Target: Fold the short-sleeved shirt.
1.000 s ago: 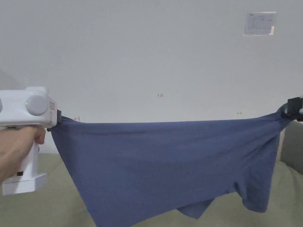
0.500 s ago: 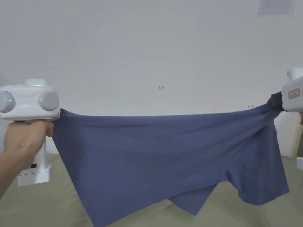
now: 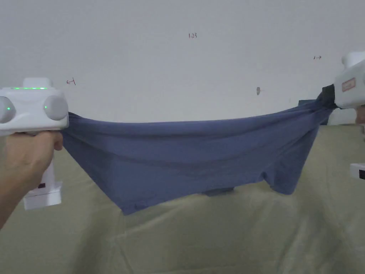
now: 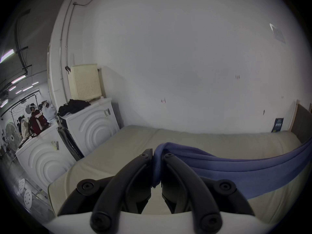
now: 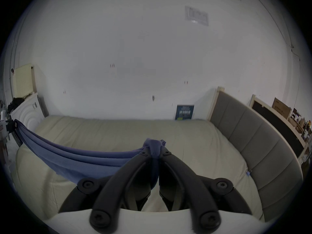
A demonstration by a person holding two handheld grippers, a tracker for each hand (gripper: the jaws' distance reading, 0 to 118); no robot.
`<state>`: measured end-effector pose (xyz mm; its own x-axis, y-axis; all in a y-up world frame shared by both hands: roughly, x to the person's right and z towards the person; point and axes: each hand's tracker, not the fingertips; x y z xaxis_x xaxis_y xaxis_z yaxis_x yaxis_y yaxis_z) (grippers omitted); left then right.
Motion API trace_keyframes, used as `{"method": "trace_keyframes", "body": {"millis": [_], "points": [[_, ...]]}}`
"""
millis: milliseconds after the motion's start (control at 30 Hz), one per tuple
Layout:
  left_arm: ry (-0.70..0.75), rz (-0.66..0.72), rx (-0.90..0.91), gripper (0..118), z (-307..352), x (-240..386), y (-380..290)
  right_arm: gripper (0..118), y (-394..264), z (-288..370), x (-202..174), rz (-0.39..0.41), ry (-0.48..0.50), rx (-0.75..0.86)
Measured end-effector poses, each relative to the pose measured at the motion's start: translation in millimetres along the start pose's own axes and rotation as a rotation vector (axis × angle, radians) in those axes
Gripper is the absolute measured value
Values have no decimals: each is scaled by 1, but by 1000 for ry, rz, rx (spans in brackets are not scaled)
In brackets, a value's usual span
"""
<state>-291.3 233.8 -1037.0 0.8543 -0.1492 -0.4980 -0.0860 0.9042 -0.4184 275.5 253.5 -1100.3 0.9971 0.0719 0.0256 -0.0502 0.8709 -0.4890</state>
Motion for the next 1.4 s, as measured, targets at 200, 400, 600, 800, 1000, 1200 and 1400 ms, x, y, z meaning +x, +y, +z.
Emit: {"method": "trace_keyframes", "body": {"millis": [200,400,600,800,1000,1200,1400], "points": [[-83,-38,-138,8,4,0,-80,8,-86,-1,11,-21,35,-88],[-135,-47,-222,8,50,-38,-170,8,-189,41,32,-72,59,-219],[-199,-1,-320,8,116,-87,-248,8,-278,108,49,-169,114,-290],[-216,25,-395,8,169,-134,-297,8,-337,180,57,-208,128,-330],[-227,-6,-457,8,202,-158,-332,8,-393,222,69,-247,91,-416],[-256,-41,-504,8,207,-160,-349,8,-422,221,71,-265,73,-455],[-264,-29,-530,10,204,-162,-351,26,-429,209,74,-345,59,-468]]}}
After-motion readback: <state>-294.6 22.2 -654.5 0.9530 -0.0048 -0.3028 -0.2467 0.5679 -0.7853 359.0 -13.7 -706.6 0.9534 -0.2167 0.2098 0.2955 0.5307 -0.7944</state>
